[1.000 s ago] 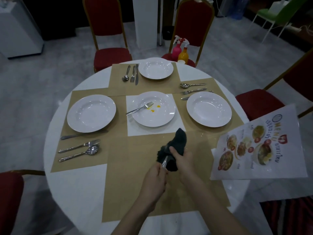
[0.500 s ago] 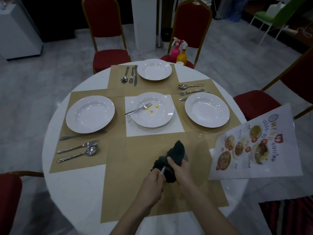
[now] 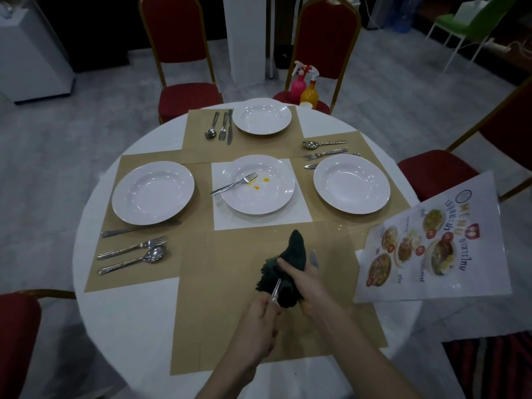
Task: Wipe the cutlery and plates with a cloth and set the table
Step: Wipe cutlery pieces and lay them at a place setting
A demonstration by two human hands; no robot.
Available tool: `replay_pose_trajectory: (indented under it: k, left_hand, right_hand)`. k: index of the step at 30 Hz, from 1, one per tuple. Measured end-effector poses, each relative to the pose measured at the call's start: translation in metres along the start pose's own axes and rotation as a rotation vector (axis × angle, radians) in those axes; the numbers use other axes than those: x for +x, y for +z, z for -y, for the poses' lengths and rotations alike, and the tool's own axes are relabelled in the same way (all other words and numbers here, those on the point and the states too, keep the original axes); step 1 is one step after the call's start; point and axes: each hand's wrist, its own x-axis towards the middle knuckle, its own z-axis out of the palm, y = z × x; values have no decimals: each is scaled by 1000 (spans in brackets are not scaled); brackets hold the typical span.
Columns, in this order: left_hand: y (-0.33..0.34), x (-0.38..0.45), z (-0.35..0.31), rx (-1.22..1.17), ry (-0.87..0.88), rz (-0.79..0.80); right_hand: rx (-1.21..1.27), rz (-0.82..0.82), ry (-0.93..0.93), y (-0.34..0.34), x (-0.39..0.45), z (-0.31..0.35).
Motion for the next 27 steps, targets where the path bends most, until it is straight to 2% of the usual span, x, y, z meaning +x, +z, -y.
replay_pose_trajectory:
  k: [4, 10, 14, 19, 22, 27]
  left_hand:
    - [6, 0, -2, -83, -46, 49]
    - [7, 8, -2, -70, 25, -8]
    - [12, 1, 2, -71, -15, 15]
    - [12, 0, -6, -96, 5, 8]
    - [13, -3, -10, -92, 73, -50]
    - [22, 3, -2, -77, 69, -132]
  right_hand:
    - [-183, -138, -164, -7, 6, 6]
    - [39, 73, -13, 1, -15, -4]
    - [41, -30, -67, 0, -13, 11]
    - [36, -62, -62, 9, -14, 21]
    - [121, 8, -29, 15, -28, 16]
    - [30, 85, -39, 11, -44, 7]
